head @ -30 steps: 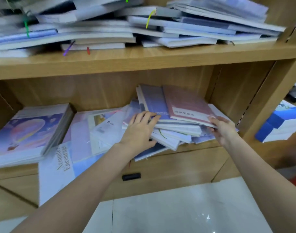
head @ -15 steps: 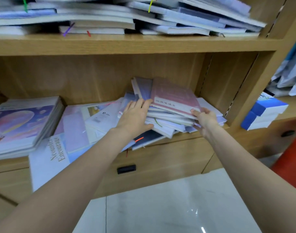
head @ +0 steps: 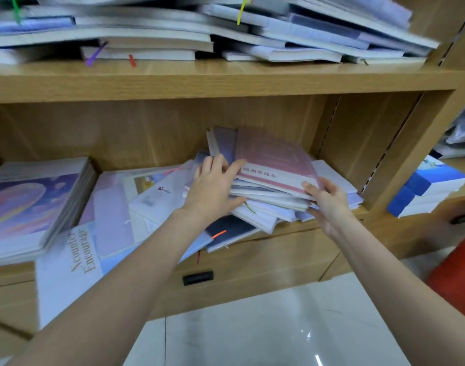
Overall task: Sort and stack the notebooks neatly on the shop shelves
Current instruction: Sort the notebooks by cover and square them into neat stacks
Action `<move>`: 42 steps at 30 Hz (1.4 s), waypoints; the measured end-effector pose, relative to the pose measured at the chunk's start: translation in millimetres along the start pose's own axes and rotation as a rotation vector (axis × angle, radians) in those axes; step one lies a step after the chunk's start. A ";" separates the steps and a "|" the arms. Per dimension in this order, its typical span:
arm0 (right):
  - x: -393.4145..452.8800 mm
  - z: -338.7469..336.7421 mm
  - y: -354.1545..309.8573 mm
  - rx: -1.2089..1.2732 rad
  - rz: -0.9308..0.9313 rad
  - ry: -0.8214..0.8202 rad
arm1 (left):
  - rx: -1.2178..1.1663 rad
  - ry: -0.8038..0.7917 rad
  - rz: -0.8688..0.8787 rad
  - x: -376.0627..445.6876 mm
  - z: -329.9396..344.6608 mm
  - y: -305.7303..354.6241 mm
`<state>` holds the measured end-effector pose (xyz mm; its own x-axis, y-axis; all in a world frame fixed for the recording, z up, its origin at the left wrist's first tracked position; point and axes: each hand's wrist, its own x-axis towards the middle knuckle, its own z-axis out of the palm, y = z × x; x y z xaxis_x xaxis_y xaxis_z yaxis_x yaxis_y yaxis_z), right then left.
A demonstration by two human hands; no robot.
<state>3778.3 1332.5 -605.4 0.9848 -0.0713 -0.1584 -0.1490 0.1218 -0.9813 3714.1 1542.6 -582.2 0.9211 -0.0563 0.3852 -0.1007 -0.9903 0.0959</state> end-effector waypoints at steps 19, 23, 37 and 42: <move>-47.6 37.0 -1.0 -0.158 0.041 -0.278 | 0.080 -0.095 -0.133 -45.8 -16.9 -5.4; -17.8 -3.0 5.5 -0.201 0.008 0.028 | -0.089 -0.048 -0.332 -40.0 -12.5 18.8; 56.1 -59.0 22.8 -1.681 -0.585 -0.341 | 0.302 -0.274 -0.246 -12.3 -27.0 41.7; 47.3 -66.7 13.0 -2.074 -0.847 -0.262 | 0.298 -0.322 -0.254 -10.9 -30.6 40.6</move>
<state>3817.0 1264.7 -632.9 0.8123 0.5794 0.0673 0.4918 -0.7423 0.4550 3688.5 1506.9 -554.4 0.9766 0.2011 0.0768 0.2100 -0.9684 -0.1346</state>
